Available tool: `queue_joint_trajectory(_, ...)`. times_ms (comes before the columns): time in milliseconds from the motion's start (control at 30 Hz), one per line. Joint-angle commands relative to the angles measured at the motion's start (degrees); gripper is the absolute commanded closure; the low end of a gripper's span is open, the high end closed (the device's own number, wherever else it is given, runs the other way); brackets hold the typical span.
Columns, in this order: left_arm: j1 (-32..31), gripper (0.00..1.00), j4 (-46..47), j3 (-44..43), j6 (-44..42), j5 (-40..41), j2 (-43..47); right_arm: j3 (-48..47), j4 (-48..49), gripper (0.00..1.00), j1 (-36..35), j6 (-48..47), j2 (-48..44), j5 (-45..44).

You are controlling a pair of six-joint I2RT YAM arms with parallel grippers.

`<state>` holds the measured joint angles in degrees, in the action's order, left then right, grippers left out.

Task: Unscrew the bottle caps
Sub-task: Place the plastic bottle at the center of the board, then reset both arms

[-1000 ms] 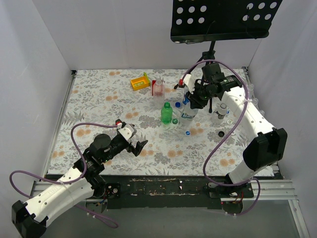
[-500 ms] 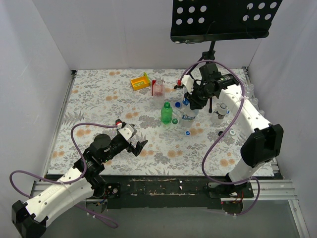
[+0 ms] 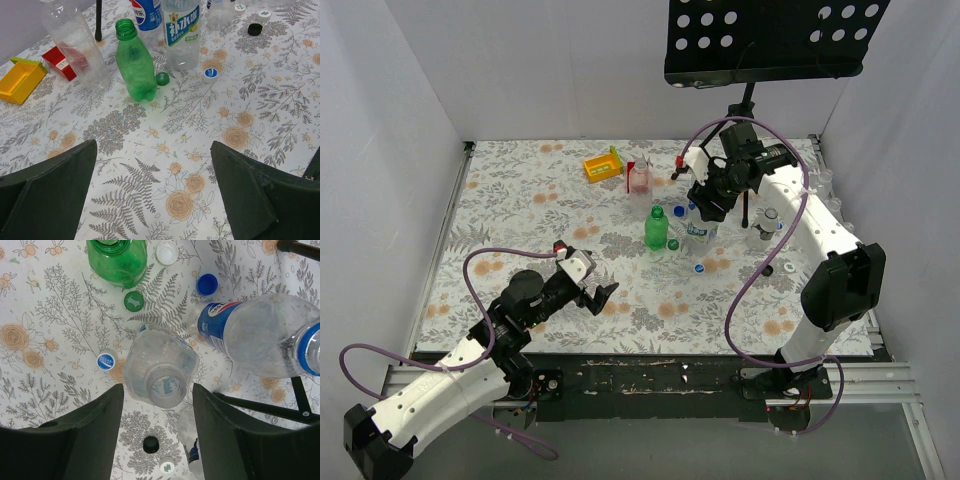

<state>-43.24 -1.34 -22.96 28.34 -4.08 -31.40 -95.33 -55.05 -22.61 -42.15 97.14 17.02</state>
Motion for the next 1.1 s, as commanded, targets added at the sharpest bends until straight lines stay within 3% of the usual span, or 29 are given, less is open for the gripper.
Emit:
queue_joint_trajectory(0,0.2,0.02,0.6,0.4,-0.5,-0.5,0.1,-3.6,0.2,0.32,-0.2,0.4,-0.1,-0.2)
queue_joint_trajectory(167,0.2,0.02,0.5,0.3,-0.4,-0.5,0.2,-4.3,0.2,0.24,-0.3,0.8,-1.2,-2.1)
queue_joint_trajectory(633,1.2,0.02,-2.1,-5.6,12.3,8.8,-3.8,0.3,1.4,0.21,2.3,0.9,-11.9,-2.6)
queue_joint_trajectory(1067,1.5,0.02,-10.0,-19.5,24.0,13.5,-9.7,8.7,6.7,0.19,16.8,5.3,-29.4,13.3)
